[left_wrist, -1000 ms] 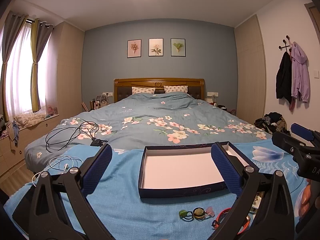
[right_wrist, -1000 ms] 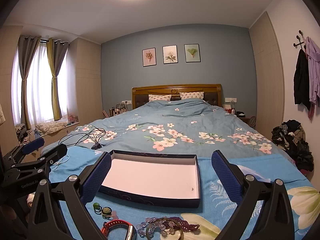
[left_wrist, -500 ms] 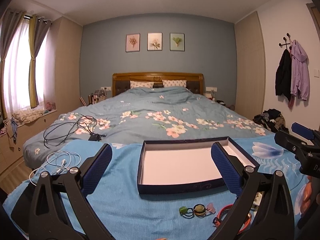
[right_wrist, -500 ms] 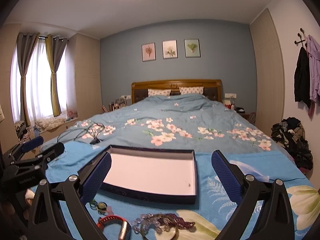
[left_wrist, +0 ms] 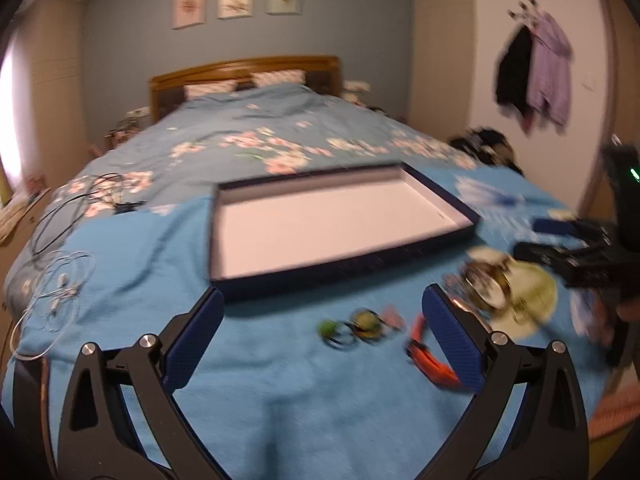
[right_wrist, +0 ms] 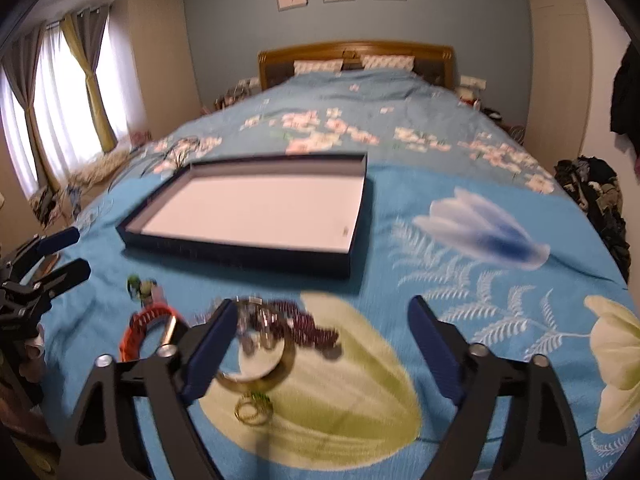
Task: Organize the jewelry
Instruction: 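Grasp the orange-strap smartwatch with the left tool while the right tool grasps the tortoiseshell bangle, then carry the smartwatch and bangle into the white tray and lower them with both tools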
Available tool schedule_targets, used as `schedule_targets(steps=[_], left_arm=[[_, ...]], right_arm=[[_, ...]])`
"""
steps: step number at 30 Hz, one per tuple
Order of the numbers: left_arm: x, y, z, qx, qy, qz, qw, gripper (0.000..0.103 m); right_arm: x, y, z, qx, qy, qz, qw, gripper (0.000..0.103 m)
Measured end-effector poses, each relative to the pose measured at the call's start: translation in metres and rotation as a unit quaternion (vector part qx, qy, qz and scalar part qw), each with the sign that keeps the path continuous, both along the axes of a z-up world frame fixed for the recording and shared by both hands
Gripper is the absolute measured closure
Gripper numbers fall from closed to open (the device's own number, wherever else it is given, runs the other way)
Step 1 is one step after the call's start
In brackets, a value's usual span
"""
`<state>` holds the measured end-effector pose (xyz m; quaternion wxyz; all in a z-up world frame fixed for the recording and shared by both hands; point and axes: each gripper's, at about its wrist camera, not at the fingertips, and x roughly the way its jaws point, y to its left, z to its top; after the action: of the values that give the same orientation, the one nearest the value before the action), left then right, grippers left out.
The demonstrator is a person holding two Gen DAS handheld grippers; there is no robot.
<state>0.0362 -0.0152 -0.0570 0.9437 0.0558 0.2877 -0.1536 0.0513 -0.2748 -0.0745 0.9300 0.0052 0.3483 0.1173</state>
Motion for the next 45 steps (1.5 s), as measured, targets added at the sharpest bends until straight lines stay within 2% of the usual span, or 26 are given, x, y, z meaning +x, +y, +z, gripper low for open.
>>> schedule_targets(steps=[4, 6, 9, 11, 17, 19, 22, 24, 29, 32, 36, 45], left_arm=[[-0.007, -0.019, -0.008, 0.012, 0.013, -0.040, 0.9990, 0.008], [-0.009, -0.028, -0.010, 0.013, 0.023, -0.056, 0.9981, 0.016], [-0.004, -0.037, -0.018, 0.005, 0.049, -0.074, 0.9960, 0.025], [-0.003, -0.039, -0.021, 0.001, 0.062, -0.078, 0.9951, 0.033], [0.004, -0.045, -0.030, -0.012, 0.097, -0.096, 0.9906, 0.048], [0.006, -0.045, -0.032, -0.015, 0.106, -0.100, 0.9893, 0.051], [0.011, -0.049, -0.037, -0.018, 0.122, -0.103, 0.9870, 0.055], [0.013, -0.048, -0.039, -0.023, 0.132, -0.107, 0.9852, 0.060], [0.018, -0.047, -0.041, -0.035, 0.155, -0.116, 0.9805, 0.068], [0.019, -0.048, -0.040, -0.029, 0.155, -0.118, 0.9804, 0.069], [0.023, -0.052, -0.041, -0.033, 0.168, -0.130, 0.9767, 0.076], [0.027, -0.058, -0.041, -0.015, 0.165, -0.122, 0.9786, 0.088]], right_arm=[[0.001, 0.002, -0.003, 0.012, 0.016, 0.026, 0.999, 0.044], [-0.001, 0.008, -0.004, 0.006, 0.020, 0.040, 0.999, 0.061], [0.001, 0.011, -0.007, 0.003, 0.036, 0.050, 0.998, 0.079], [0.001, 0.012, -0.010, 0.004, 0.047, 0.053, 0.997, 0.083], [0.010, 0.008, -0.020, 0.019, 0.079, 0.052, 0.995, 0.085], [0.013, 0.009, -0.024, 0.025, 0.089, 0.057, 0.994, 0.088], [0.016, 0.007, -0.023, 0.034, 0.091, 0.054, 0.994, 0.094], [0.017, 0.003, -0.022, 0.041, 0.090, 0.049, 0.994, 0.098], [0.014, -0.002, -0.017, 0.055, 0.081, 0.050, 0.994, 0.098], [0.013, -0.003, -0.012, 0.059, 0.073, 0.049, 0.994, 0.098], [0.012, -0.002, -0.006, 0.062, 0.063, 0.054, 0.995, 0.098], [0.015, 0.000, 0.000, 0.065, 0.054, 0.059, 0.995, 0.098]])
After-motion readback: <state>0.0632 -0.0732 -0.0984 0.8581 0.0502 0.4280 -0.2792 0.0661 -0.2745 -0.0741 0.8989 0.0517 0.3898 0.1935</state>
